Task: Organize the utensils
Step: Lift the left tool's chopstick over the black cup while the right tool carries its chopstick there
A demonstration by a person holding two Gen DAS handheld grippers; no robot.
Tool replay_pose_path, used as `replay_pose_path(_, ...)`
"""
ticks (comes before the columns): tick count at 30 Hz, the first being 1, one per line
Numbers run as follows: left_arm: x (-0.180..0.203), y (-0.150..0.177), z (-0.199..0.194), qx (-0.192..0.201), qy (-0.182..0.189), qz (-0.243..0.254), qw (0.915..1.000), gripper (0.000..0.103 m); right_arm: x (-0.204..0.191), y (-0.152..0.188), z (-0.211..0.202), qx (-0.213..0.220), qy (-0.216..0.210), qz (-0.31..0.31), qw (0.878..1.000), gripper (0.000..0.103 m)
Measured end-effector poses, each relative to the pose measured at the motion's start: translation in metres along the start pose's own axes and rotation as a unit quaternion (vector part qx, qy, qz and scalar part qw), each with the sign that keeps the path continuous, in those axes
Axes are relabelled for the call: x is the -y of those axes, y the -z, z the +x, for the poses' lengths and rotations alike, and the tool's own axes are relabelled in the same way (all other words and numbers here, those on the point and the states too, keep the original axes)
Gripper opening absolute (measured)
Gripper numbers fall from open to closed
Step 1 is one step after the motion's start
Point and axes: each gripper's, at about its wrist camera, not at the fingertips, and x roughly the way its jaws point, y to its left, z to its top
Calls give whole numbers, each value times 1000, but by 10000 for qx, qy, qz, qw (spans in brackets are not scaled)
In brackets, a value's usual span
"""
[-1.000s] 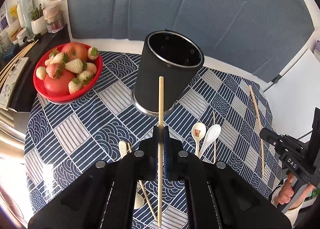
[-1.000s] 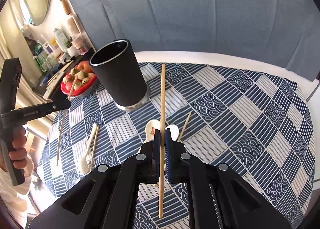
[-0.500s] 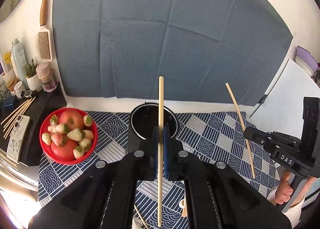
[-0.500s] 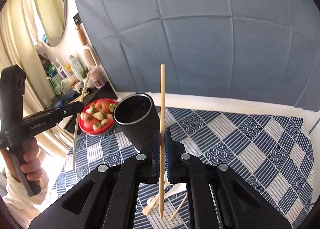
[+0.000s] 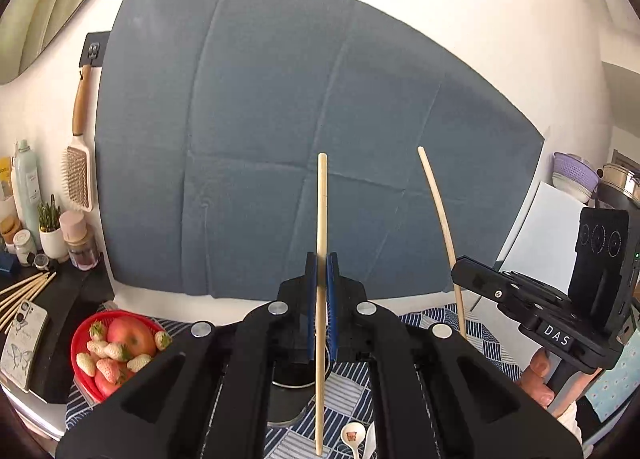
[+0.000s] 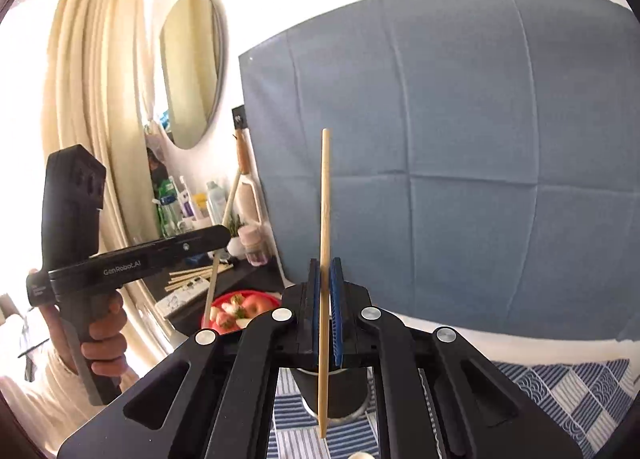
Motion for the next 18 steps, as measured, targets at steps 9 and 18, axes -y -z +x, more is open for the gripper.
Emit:
replay_pose_path(9,0,5,7,1073,484,166,9929,5,30,8,26,1138,-1173,552,9850,5)
replay_pose_path(18,-5,36,39,1740,660,513,9812,5,36,38,75,1301,-1277,547,9817,5)
